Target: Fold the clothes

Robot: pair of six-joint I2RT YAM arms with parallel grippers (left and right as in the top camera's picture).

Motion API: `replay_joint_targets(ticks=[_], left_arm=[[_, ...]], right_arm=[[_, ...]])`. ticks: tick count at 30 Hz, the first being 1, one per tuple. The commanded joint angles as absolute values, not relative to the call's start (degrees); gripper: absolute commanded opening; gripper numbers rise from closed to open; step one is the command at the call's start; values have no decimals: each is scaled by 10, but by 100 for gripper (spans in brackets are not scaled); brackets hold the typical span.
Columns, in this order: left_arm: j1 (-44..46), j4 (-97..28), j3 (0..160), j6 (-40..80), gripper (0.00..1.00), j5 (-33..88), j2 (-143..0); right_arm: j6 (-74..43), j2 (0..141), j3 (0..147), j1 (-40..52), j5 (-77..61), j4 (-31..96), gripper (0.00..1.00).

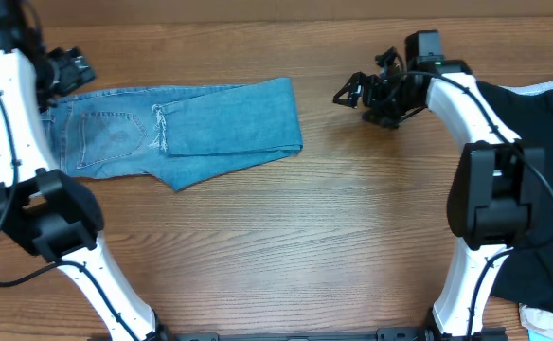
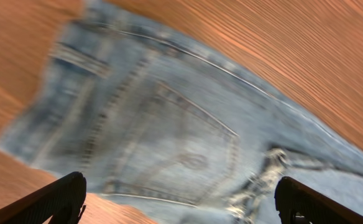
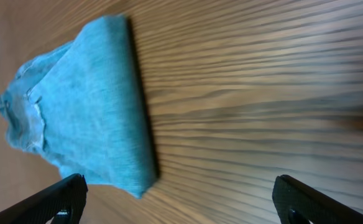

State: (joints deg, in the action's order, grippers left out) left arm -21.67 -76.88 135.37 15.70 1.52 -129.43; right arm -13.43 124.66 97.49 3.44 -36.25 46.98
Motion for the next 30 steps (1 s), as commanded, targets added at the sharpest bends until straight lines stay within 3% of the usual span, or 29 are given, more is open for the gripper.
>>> replay_joint_targets(ticks=[1, 4, 9, 16, 17, 19, 20, 24, 30], left_arm=[[-245, -766, 1366, 152, 100, 28, -1294], [-250, -767, 1366, 152, 100, 28, -1294], [-250, -767, 1366, 152, 100, 28, -1294], [-250, -767, 1366, 152, 100, 28, -1294], [-250, -767, 1366, 152, 100, 28, -1294], [-250, -767, 1366, 152, 100, 28, -1294], [-250, -767, 1366, 152, 100, 28, -1294], [-250, -766, 1366, 152, 100, 28, -1294], [-250, -767, 1366, 152, 100, 28, -1294]], right_arm=[[-149, 1246, 976, 114, -359, 439, 100], [-151, 1252, 976, 189, -205, 431, 100], [-185, 1293, 975, 263, -67, 410, 100], [-187, 1307, 975, 262, -64, 359, 100], [-187, 1307, 975, 262, -72, 359, 95], [-187, 1307, 975, 260, -74, 352, 30], [-188, 1307, 975, 257, -74, 356, 4], [-199, 1307, 976, 251, -74, 355, 4], [-157, 1245, 982, 113, -71, 416, 4]])
